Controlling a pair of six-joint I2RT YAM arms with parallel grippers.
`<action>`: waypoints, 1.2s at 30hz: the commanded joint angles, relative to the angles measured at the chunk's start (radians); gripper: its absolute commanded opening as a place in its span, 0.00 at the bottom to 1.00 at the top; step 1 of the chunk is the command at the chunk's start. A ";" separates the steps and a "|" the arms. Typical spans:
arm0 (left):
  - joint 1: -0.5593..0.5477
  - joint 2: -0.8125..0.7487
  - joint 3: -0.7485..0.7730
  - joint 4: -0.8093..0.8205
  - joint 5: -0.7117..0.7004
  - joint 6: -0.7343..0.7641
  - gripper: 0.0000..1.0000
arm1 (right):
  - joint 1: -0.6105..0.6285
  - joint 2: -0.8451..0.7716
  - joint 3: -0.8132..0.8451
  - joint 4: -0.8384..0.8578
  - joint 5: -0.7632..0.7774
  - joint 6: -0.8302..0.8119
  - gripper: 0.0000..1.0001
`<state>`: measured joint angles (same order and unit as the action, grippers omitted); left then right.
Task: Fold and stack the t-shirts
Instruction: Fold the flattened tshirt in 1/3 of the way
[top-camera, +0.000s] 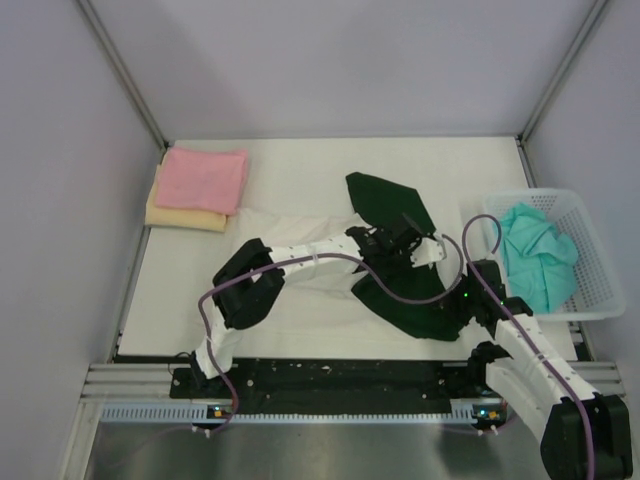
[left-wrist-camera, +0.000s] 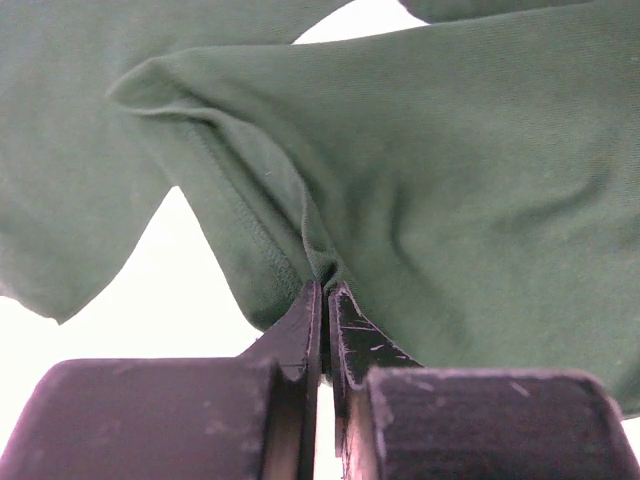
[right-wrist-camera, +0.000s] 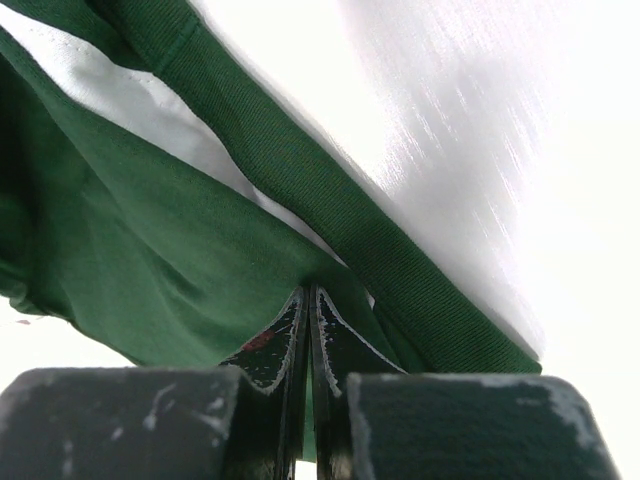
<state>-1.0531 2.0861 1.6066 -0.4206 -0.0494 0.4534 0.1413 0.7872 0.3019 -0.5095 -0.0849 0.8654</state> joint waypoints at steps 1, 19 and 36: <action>0.070 -0.087 -0.007 0.002 0.043 -0.033 0.01 | -0.012 0.000 -0.004 0.006 0.073 0.007 0.00; 0.231 -0.037 -0.016 -0.003 -0.139 -0.081 0.33 | -0.012 -0.008 0.008 -0.011 0.080 0.011 0.00; 0.461 -0.636 -0.423 -0.288 0.017 0.218 0.53 | 0.131 0.085 0.430 -0.188 0.163 -0.229 0.34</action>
<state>-0.6582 1.6344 1.3025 -0.5556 -0.1135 0.5362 0.1886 0.8154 0.6315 -0.5983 0.0109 0.7223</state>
